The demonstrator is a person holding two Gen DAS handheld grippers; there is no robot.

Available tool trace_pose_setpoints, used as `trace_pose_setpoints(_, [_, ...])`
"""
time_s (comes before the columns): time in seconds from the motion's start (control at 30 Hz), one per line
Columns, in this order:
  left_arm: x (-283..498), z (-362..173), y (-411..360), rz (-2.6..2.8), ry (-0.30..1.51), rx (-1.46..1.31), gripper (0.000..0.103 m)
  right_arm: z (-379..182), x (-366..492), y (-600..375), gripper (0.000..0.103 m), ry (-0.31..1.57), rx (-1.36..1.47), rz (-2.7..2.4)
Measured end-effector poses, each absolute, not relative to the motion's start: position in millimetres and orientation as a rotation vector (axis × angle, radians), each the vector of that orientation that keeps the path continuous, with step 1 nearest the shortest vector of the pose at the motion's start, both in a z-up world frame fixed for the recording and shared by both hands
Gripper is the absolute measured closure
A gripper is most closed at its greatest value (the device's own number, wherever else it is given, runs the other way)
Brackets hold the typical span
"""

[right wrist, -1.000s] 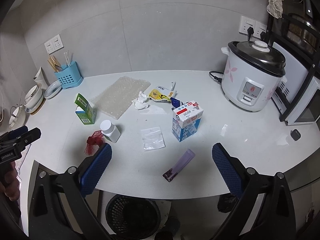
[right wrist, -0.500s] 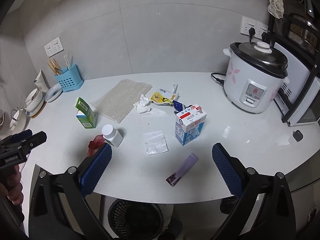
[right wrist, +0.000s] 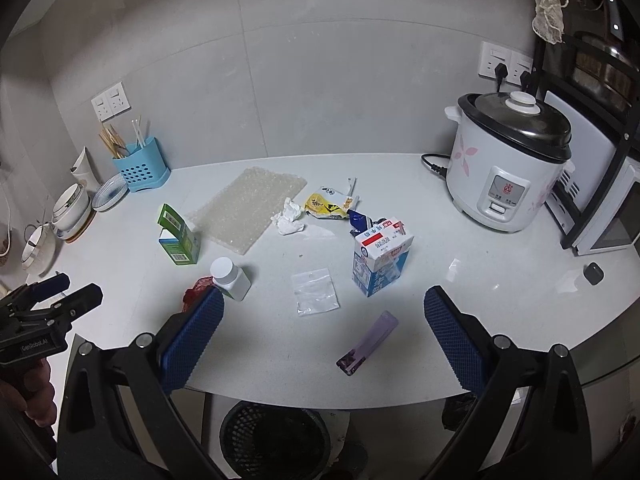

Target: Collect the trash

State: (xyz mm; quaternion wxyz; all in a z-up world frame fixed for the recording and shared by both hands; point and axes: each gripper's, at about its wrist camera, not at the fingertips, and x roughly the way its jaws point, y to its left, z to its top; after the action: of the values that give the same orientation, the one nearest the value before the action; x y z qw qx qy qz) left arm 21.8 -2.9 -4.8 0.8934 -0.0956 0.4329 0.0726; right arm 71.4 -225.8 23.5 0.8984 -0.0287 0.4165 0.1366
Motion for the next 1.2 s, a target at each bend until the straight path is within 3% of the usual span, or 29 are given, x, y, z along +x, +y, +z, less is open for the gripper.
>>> trace_pose_setpoints(1.2, [37.7,-16.6,15.9,0.197,0.911,-0.244,0.006,9.4,96.5,-230.5,0.007,0.873,-0.062,0.254])
